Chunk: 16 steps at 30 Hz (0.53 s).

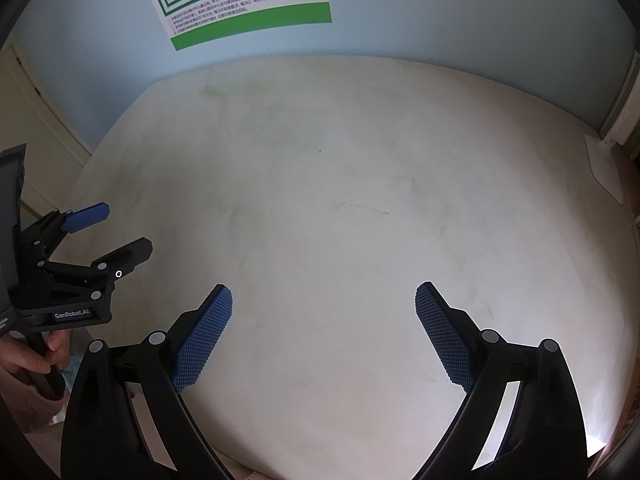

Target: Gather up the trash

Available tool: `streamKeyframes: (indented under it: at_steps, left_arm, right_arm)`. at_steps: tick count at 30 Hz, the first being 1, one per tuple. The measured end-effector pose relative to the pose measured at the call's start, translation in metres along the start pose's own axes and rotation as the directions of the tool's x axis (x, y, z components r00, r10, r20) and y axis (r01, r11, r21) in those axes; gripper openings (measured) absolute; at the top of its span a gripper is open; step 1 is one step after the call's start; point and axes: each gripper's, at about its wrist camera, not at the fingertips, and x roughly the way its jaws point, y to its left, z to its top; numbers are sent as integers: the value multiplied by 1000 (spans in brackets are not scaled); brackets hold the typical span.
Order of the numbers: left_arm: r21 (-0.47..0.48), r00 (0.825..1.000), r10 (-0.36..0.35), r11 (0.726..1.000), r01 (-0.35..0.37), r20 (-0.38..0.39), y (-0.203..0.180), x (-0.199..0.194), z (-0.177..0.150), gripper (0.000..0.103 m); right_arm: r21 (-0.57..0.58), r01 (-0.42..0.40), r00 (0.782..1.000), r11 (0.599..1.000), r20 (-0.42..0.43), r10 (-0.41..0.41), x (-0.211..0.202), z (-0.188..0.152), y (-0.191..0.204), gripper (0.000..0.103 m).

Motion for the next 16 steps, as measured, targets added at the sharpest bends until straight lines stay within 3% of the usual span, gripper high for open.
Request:
streamKeyframes:
  at_steps: [16]
  left_arm:
    - [8,998,-3,1000,4,-59,14,24,11,96]
  right_arm:
    - [9,-27,1000,1000,-12,27,18,15,2,92]
